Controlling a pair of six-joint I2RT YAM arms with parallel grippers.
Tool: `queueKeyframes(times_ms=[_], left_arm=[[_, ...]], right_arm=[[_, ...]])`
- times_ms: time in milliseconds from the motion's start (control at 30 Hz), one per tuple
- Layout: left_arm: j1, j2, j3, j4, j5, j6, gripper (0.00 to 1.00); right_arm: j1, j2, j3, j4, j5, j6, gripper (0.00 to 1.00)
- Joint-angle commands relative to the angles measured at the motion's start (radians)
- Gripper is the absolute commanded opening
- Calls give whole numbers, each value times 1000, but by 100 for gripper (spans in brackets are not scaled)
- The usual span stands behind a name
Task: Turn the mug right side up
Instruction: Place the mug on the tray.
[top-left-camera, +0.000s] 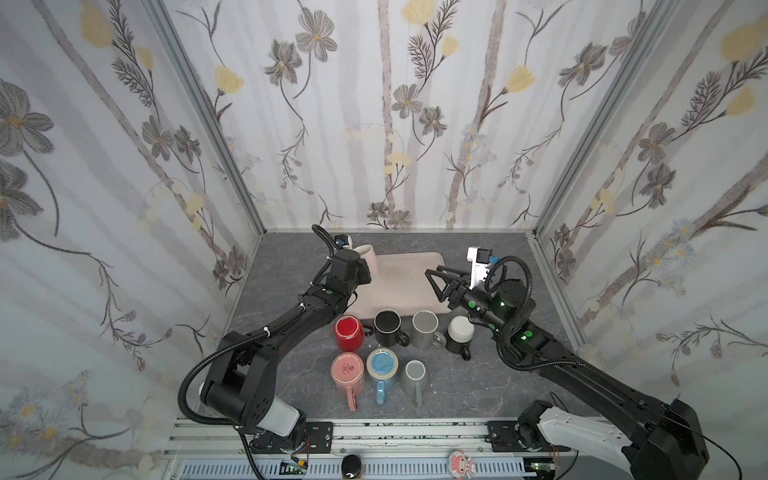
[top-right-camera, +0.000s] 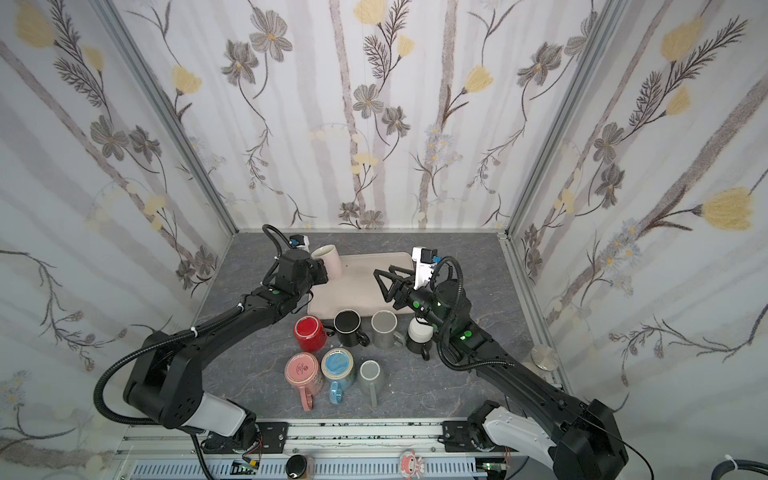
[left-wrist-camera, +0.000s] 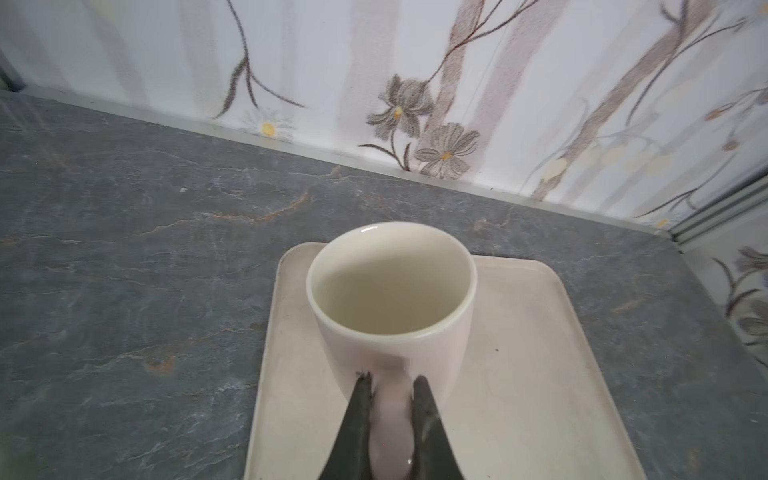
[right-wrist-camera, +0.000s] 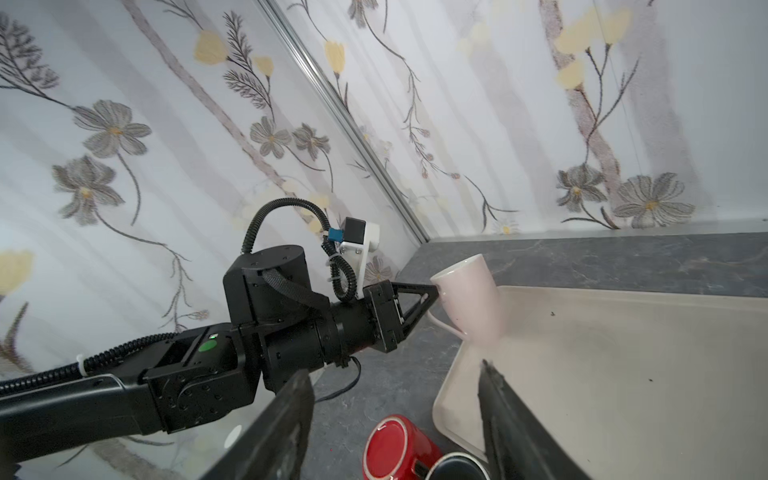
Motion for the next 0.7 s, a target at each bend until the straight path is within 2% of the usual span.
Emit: queueKeyframes(times_ms=[0,300,667], left_arm=[[16,56,29,155,-95,79,0],[55,194,33,309,-88,139,0],[55,328,53,422,-172,222,0]], right_arm=[[-6,-28,-12,-46,11,-52,65],[-39,-136,-72,-100,29,-59,65],[-85,-193,-108,-127,29,-54,67]])
